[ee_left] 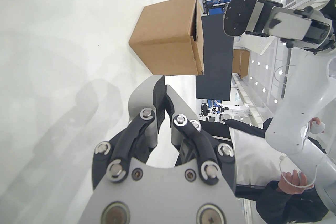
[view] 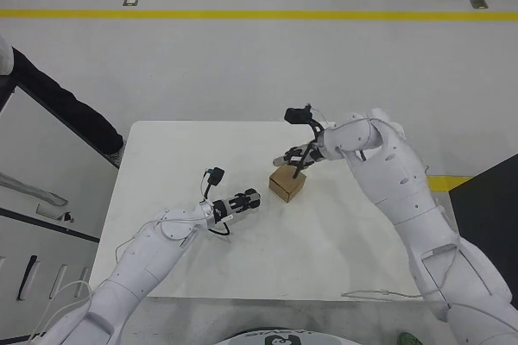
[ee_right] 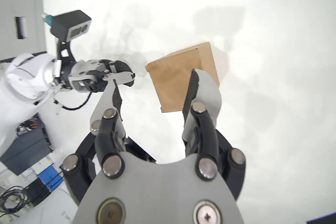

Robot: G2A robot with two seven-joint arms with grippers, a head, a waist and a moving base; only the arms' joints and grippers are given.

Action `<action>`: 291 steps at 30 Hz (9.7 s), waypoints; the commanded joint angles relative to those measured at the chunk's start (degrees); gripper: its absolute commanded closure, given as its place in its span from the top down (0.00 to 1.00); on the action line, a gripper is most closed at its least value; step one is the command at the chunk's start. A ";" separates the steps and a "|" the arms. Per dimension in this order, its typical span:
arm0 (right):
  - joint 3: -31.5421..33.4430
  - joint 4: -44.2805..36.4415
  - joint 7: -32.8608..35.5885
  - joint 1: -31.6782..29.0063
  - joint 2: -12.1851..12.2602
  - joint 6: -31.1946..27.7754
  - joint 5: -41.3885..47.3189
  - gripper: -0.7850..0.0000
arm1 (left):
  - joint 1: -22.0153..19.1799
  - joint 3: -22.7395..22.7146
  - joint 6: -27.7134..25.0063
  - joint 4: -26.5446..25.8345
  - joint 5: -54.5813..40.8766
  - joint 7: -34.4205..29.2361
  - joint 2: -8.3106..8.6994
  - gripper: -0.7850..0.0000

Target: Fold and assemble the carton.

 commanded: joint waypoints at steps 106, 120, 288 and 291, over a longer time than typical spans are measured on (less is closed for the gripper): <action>-0.35 23.89 -15.96 -0.88 -1.93 -1.38 34.90 1.00 | -4.90 12.33 0.80 14.92 75.17 62.54 -9.20 1.00; -0.61 23.93 -17.34 -0.73 -1.83 -0.76 34.74 1.00 | -4.82 11.00 -1.24 15.99 74.90 62.92 -9.65 0.42; 23.87 10.72 -6.52 -14.84 6.20 -11.52 50.88 1.00 | -9.45 -27.86 -23.20 -64.40 34.62 -8.53 10.07 0.00; 23.87 10.72 -6.52 -14.84 6.20 -11.52 50.88 1.00 | -8.63 -27.91 -21.19 -63.59 34.58 -8.40 10.08 0.00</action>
